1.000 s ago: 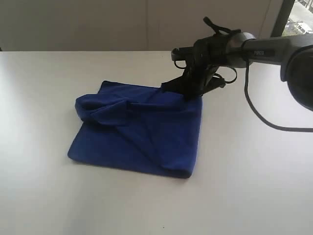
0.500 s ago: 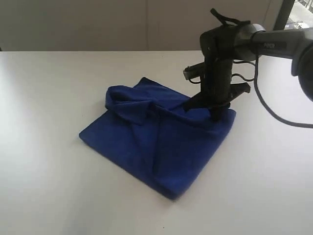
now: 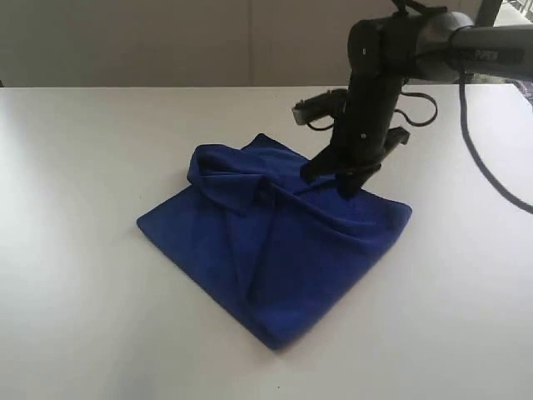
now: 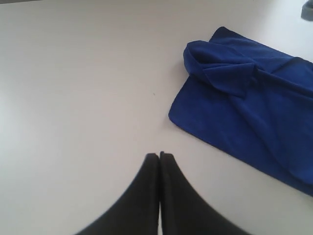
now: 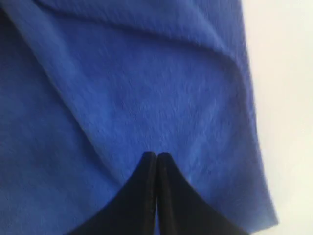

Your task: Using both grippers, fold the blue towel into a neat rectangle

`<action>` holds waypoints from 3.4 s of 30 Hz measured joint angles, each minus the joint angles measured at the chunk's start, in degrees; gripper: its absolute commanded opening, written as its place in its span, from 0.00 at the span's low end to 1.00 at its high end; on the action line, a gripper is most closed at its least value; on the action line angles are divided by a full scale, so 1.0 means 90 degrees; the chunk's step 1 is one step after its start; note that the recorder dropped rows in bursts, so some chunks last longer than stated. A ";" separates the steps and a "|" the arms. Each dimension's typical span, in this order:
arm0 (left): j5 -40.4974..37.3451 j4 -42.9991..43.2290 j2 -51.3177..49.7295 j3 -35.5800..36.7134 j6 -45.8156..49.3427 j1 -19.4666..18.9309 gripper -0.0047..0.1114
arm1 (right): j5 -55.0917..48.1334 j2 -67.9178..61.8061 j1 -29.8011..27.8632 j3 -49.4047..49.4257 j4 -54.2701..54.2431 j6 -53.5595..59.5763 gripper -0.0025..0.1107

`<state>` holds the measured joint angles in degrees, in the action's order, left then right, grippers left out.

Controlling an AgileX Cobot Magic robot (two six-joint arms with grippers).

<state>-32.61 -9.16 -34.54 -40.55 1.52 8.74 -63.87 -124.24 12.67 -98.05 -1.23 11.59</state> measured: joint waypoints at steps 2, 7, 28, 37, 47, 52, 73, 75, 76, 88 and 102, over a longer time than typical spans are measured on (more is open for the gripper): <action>0.0000 0.0000 0.0000 0.0000 0.0000 0.0000 0.04 | 0.0474 0.0140 0.0000 0.0000 -0.0073 0.0139 0.02; 0.0000 0.0000 0.0000 0.0000 0.0000 0.0000 0.04 | 0.1292 0.0073 0.0000 0.0092 -0.0168 0.0407 0.02; 0.0000 0.0000 0.0000 0.0000 0.0000 0.0000 0.04 | 0.1368 -0.0392 0.0000 0.0492 0.0759 -0.2727 0.02; 0.0000 0.0000 0.0000 0.0000 0.0000 0.0000 0.04 | -0.0044 -0.0378 0.0109 0.0479 0.0790 -0.3291 0.02; 0.0000 0.0000 0.0000 0.0000 0.0000 0.0000 0.04 | 0.0421 0.0049 0.0372 0.0596 -0.0165 -0.3112 0.02; 0.0000 0.0000 0.0000 0.0000 0.0000 0.0000 0.04 | 0.0697 0.0379 0.0372 0.0596 0.0202 -0.2516 0.02; 0.0011 0.0000 0.0000 0.0000 0.0000 0.0000 0.04 | 0.1819 0.1031 -0.0537 0.1935 -0.0650 -0.0224 0.02; 0.0116 0.0000 0.0000 0.0000 0.0000 0.0000 0.04 | 0.2150 0.1274 -0.0596 0.2246 -0.0691 -0.0194 0.02; 0.0145 0.0000 0.0000 0.0000 -0.0016 0.0000 0.04 | 0.2412 0.1399 -0.0637 0.2474 -0.0708 -0.0176 0.02; 0.0107 -0.3405 -0.2098 0.0000 0.1806 0.0000 0.04 | 0.2511 0.1513 -0.0704 0.2952 -0.2322 0.1947 0.02; 0.1489 -0.5160 -0.5943 -0.0426 0.3446 0.1330 0.04 | 0.2496 0.1513 -0.0553 0.2952 -0.2200 0.2301 0.02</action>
<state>-19.21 -55.60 -88.02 -44.39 32.53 20.71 -41.41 -110.62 7.70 -71.48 -21.03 32.30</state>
